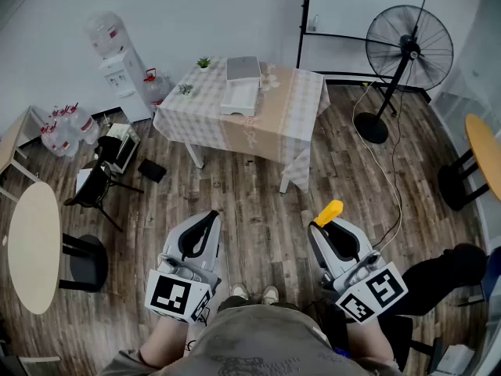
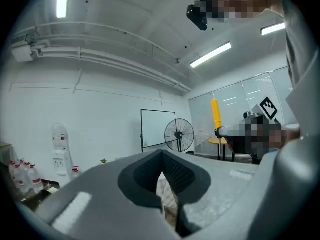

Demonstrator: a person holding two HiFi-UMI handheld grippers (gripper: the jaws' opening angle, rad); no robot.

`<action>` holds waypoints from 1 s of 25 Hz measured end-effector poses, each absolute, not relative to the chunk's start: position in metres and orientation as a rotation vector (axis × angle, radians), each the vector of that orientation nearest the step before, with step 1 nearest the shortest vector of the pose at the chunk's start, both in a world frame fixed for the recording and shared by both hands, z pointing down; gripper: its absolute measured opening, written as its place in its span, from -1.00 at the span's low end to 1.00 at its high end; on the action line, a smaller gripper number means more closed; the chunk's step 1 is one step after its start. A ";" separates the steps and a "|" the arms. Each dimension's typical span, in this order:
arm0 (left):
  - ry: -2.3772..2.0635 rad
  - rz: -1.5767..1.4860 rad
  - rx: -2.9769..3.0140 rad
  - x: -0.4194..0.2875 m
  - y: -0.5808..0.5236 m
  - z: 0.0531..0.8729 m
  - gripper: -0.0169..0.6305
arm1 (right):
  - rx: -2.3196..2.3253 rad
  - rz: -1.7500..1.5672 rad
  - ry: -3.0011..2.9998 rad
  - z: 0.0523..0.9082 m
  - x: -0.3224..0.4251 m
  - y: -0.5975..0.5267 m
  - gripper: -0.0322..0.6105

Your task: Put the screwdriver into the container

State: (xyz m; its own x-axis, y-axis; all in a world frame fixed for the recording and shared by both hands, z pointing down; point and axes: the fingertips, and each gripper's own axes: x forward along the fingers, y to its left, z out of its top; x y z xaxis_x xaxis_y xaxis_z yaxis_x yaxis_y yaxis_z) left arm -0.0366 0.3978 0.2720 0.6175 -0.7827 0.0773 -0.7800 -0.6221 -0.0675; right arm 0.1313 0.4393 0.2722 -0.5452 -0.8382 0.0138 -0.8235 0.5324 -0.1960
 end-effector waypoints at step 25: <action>1.347 -0.207 -2.793 0.001 0.397 0.281 -0.95 | -1.455 -0.353 2.657 0.290 0.170 0.438 -0.59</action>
State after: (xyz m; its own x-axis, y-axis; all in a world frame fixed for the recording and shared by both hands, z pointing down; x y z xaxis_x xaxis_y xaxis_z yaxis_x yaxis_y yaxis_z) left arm 0.0007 0.3972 0.2807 0.6153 -0.7813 0.1051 -0.7767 -0.6236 -0.0884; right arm 0.1705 0.4379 0.2902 -0.5415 -0.8401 0.0309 -0.8190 0.5189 -0.2447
